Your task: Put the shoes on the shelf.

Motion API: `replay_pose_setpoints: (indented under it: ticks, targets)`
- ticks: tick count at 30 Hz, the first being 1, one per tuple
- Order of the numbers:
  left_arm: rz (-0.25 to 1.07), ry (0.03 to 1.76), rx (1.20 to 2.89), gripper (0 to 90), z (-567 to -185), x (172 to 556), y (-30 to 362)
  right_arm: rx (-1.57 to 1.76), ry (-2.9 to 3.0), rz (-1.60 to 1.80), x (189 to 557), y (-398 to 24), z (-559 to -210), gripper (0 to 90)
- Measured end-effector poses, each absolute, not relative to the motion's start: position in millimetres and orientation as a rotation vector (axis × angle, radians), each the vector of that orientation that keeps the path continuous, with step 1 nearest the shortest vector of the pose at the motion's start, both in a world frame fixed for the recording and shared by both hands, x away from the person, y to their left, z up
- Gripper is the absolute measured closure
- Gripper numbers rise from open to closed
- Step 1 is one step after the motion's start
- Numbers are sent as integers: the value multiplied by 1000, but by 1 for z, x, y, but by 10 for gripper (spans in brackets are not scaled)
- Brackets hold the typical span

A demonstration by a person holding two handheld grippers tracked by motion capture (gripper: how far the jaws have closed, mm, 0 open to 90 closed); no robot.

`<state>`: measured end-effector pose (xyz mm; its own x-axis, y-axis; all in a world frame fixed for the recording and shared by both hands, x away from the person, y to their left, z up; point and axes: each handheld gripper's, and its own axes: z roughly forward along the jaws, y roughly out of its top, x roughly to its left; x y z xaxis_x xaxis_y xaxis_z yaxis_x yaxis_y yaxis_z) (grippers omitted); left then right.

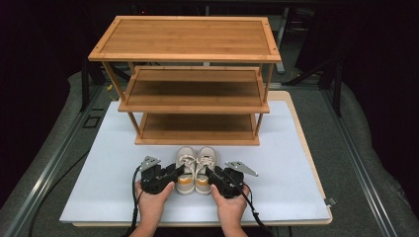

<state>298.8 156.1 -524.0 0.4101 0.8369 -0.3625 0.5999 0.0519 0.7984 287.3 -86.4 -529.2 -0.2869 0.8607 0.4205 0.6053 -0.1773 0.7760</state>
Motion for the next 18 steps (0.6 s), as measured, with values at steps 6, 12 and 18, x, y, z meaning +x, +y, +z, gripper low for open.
replay_pose_setpoints:
  ticks: [6, 12, 18]
  targets:
    - [300, 1263, 1624, 601, -510, 300, 158, 1669, 1813, 1462, 287, -86, -515, 588]
    - [328, 1243, 1612, 602, -493, 300, 159, 1629, 1824, 1473, 288, -84, -497, 588]
    - [337, 1238, 1604, 601, -480, 297, 162, 1604, 1814, 1488, 287, -81, -483, 587]
